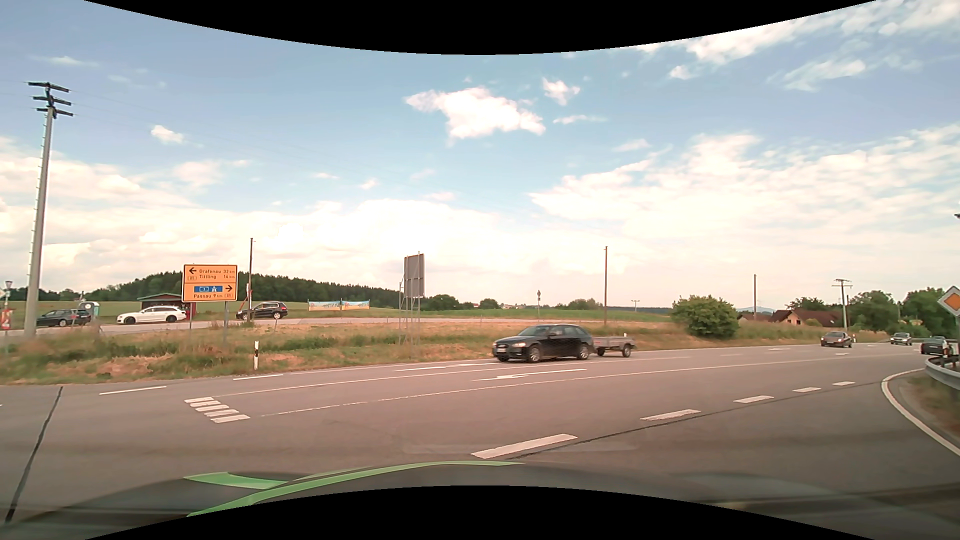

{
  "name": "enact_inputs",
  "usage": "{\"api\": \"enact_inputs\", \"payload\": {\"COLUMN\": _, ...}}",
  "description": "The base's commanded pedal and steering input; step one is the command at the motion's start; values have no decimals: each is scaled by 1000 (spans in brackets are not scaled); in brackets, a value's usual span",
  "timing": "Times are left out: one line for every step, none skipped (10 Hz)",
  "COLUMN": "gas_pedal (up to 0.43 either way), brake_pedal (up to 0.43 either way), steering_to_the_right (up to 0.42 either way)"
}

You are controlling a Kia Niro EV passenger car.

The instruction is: Follow the waypoints while adhering to traffic rules and regulations

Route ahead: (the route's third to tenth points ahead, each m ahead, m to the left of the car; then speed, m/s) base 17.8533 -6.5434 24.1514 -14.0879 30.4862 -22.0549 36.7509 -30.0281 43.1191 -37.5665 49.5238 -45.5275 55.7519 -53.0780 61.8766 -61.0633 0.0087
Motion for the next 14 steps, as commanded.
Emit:
{"api": "enact_inputs", "payload": {"gas_pedal": 0, "brake_pedal": 244, "steering_to_the_right": 172}}
{"api": "enact_inputs", "payload": {"gas_pedal": 0, "brake_pedal": 244, "steering_to_the_right": 172}}
{"api": "enact_inputs", "payload": {"gas_pedal": 0, "brake_pedal": 244, "steering_to_the_right": 172}}
{"api": "enact_inputs", "payload": {"gas_pedal": 0, "brake_pedal": 244, "steering_to_the_right": 173}}
{"api": "enact_inputs", "payload": {"gas_pedal": 0, "brake_pedal": 244, "steering_to_the_right": 173}}
{"api": "enact_inputs", "payload": {"gas_pedal": 0, "brake_pedal": 244, "steering_to_the_right": 174}}
{"api": "enact_inputs", "payload": {"gas_pedal": 0, "brake_pedal": 244, "steering_to_the_right": 174}}
{"api": "enact_inputs", "payload": {"gas_pedal": 0, "brake_pedal": 244, "steering_to_the_right": 174}}
{"api": "enact_inputs", "payload": {"gas_pedal": 0, "brake_pedal": 244, "steering_to_the_right": 174}}
{"api": "enact_inputs", "payload": {"gas_pedal": 0, "brake_pedal": 244, "steering_to_the_right": 174}}
{"api": "enact_inputs", "payload": {"gas_pedal": 0, "brake_pedal": 244, "steering_to_the_right": 174}}
{"api": "enact_inputs", "payload": {"gas_pedal": 0, "brake_pedal": 244, "steering_to_the_right": 174}}
{"api": "enact_inputs", "payload": {"gas_pedal": 0, "brake_pedal": 244, "steering_to_the_right": 174}}
{"api": "enact_inputs", "payload": {"gas_pedal": 0, "brake_pedal": 250, "steering_to_the_right": 174}}
